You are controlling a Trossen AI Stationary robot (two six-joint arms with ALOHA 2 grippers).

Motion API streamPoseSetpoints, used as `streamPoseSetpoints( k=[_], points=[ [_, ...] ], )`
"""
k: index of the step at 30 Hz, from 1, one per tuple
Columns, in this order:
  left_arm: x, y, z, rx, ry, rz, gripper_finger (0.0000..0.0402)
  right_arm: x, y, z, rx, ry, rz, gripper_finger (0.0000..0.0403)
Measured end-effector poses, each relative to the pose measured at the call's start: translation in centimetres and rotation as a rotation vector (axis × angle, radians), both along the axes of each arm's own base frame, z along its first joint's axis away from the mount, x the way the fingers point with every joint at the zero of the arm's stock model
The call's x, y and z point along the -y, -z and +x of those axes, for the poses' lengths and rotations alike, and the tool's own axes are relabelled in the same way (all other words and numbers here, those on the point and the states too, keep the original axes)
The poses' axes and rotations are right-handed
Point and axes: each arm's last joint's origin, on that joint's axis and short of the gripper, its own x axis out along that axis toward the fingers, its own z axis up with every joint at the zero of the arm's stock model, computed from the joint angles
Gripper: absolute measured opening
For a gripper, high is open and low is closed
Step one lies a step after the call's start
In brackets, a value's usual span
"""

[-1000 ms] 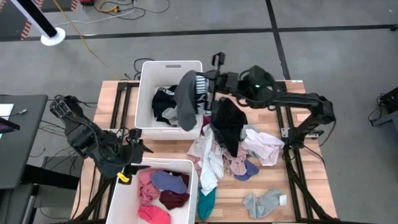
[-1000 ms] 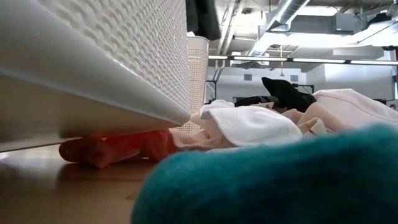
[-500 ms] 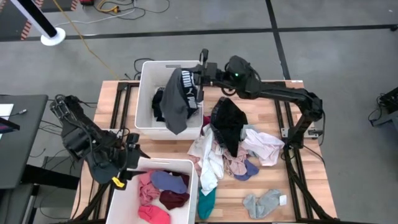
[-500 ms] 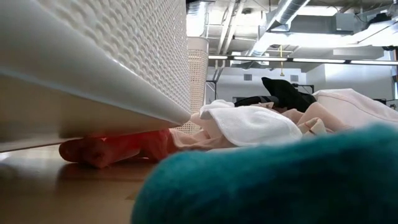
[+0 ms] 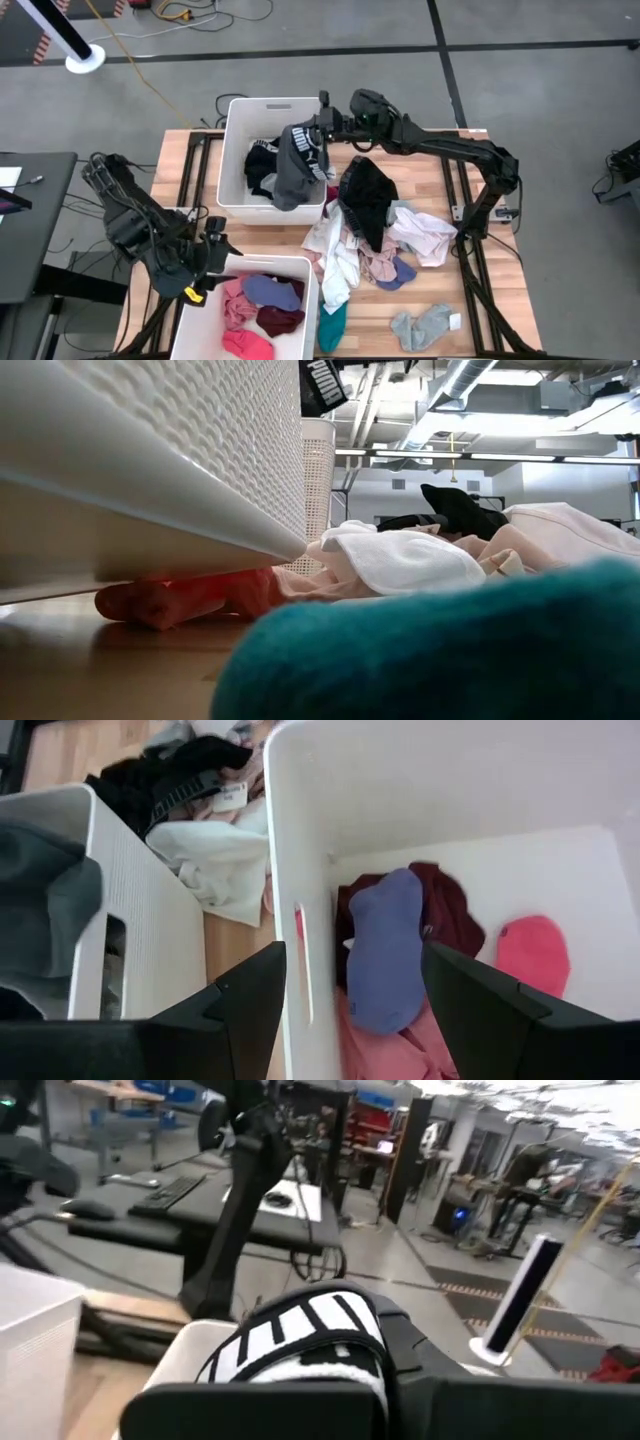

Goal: Sort clothes
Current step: Put the gray underwear into the top white laundry bin

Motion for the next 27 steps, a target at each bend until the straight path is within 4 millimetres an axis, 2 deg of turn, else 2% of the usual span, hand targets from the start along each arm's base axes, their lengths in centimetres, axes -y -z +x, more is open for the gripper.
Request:
streamPoseSetpoints(
  k=[7,12,18,27],
  points=[
    [0.4,1.5,0.4,-0.011,0.009,0.021,0.0229,-0.5,1.6,0.2,-0.061,-0.069,0.008,0.0001],
    [0.5,1.5,0.5,-0.003,0.011,0.014,0.0229,-0.9,2.4,0.8,-0.077,-0.144,0.018,0.0001],
    [0.6,1.5,0.5,0.002,0.017,0.014,0.0229,-1.2,5.0,2.9,-0.091,-0.271,0.032,0.0002],
    [0.7,1.4,0.6,0.014,0.016,0.001,0.0229,-0.3,6.5,3.1,-0.175,-0.278,0.11,0.0017]
  ],
)
